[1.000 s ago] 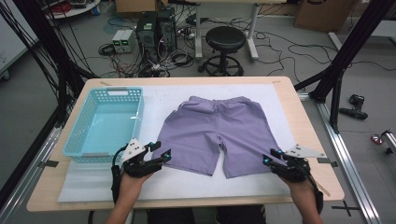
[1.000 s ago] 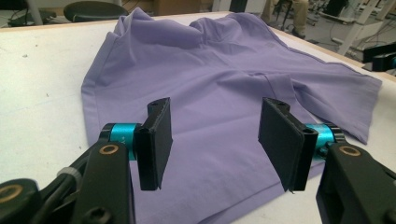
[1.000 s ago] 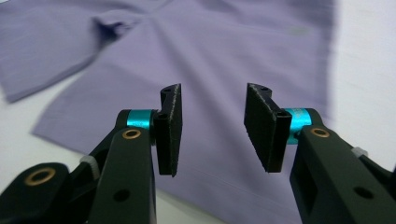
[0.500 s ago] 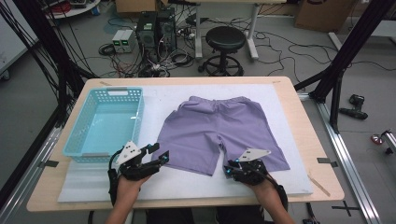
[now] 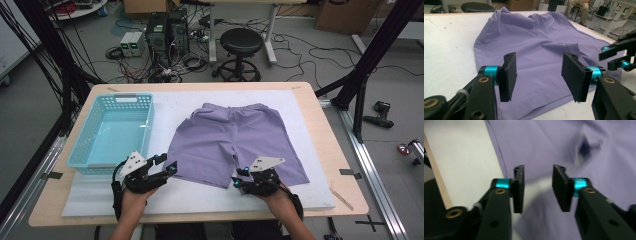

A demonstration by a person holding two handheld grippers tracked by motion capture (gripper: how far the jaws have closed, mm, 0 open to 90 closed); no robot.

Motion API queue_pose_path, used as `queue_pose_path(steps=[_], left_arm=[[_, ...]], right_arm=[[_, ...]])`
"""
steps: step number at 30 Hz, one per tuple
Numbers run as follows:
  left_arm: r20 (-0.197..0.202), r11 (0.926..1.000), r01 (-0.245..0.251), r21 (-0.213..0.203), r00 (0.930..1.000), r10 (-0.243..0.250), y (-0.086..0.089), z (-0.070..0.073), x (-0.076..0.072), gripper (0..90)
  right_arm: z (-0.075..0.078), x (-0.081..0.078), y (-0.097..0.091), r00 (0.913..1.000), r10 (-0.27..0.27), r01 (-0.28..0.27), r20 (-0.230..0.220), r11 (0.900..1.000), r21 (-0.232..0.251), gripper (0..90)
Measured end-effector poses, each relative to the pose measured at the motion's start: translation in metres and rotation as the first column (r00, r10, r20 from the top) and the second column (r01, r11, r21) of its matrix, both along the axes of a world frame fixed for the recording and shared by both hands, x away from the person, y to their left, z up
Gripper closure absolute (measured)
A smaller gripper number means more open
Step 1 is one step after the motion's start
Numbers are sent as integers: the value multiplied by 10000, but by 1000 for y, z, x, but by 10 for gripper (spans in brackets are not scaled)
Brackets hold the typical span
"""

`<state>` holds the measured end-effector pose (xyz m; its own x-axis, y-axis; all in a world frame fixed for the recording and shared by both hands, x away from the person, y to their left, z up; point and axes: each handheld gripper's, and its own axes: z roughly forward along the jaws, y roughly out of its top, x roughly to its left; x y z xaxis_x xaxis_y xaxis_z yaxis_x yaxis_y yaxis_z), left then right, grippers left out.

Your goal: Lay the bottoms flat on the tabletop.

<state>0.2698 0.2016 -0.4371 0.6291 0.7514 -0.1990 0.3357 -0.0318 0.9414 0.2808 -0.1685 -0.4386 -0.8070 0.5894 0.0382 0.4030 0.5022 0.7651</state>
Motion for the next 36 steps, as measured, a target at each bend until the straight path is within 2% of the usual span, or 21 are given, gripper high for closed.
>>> queue_pose_path(steps=[2, 5, 7, 8, 10, 12, 16, 19, 20, 22, 23, 25, 27, 28, 29, 31, 32, 33, 34, 35, 36], left_arm=[[-36, 10000, -11, -26, 10000, 11, 1, 0, 1, 459], [-74, 10000, -57, -22, 10000, 57, 3, -1, 1, 459], [-76, 9999, -101, -36, 9999, 101, 4, -1, 1, 461], [-105, 9999, -124, -84, 9999, 123, 4, -1, 1, 461], [-101, 9999, -106, -38, 9999, 106, 5, -1, 1, 464], [-106, 9999, -123, -23, 9999, 123, 5, -1, 1, 465], [-160, 9998, -149, 128, 9998, 151, 5, -2, 1, 468], [-271, 9994, -228, 271, 9994, 236, 5, -2, 0, 470], [-319, 9991, -274, 329, 9991, 284, 5, -2, 0, 471], [-527, 9975, -341, 620, 9979, 374, 4, -4, 1, 471], [-641, 9966, -380, 738, 9970, 427, 3, -5, 1, 471], [-837, 9949, -353, 946, 9956, 433, 2, -7, 2, 471], [-950, 9906, -400, 1306, 9941, 527, 1, -9, 3, 471], [-1090, 9880, -467, 1475, 9920, 632, 2, -10, 3, 471], [-1212, 9845, -554, 1666, 9897, 762, 2, -12, 4, 471], [-1493, 9765, -584, 2075, 9846, 906, 3, -15, 5, 476], [-1638, 9716, -579, 2293, 9817, 971, 2, -17, 6, 490], [-1728, 9661, -556, 2520, 9797, 1015, 2, -19, 6, 491], [-1804, 9595, -566, 2761, 9775, 1096, 1, -20, 7, 494], [-1907, 9545, -571, 2928, 9747, 1168, -1, -22, 7, 499], [-1998, 9527, -524, 2993, 9729, 1163, -2, -22, 8, 499]], right_arm=[[1, 7, 16, 9998, 203, -203, -13, 9997, -111, 596], [-4, 17, 33, 9986, 468, -486, -258, 9962, -726, 637], [-9, 23, 38, 9972, 419, -483, -622, 9931, -1068, 725], [-12, 25, 38, 9968, 533, -601, -603, 9913, -1172, 771], [-11, 25, 36, 9944, 709, -796, -779, 9902, -1147, 882], [-11, 23, 37, 9934, 868, -951, -754, 9888, -1154, 900], [-10, 16, 37, 9729, 1898, -2024, -1324, 9752, -894, 900], [-10, 9, 38, 9521, 2589, -2727, -1630, 9596, -690, 900], [-10, 5, 38, 9409, 2894, -3039, -1759, 9507, -617, 900], [-11, 1, 36, 9336, 3090, -3227, -1814, 9451, -511, 900], [-12, -1, 36, 9212, 3349, -3477, -1979, 9370, -329, 900], [-12, -3, 34, 9219, 3389, -3500, -1874, 9363, -282, 899], [-8, -5, 28, 9293, 3227, -3263, -1798, 9452, 100, 864], [-5, -6, 24, 9352, 3130, -3134, -1655, 9493, 243, 792], [-2, -6, 17, 9503, 2727, -2685, -1504, 9621, 481, 725], [6, -4, -6, 9812, 1646, -1556, -1008, 9836, 915, 679], [10, -4, -20, 9936, 854, -787, -745, 9930, 879, 659], [13, -4, -35, 9989, -29, 65, -475, 9971, 757, 642], [16, -3, -52, 9958, -902, 910, -160, 9940, 601, 642], [17, -2, -69, 9854, -1703, 1699, 34, 9844, 463, 642], [17, -2, -90, 9650, -2613, 2606, 211, 9649, 327, 642]])
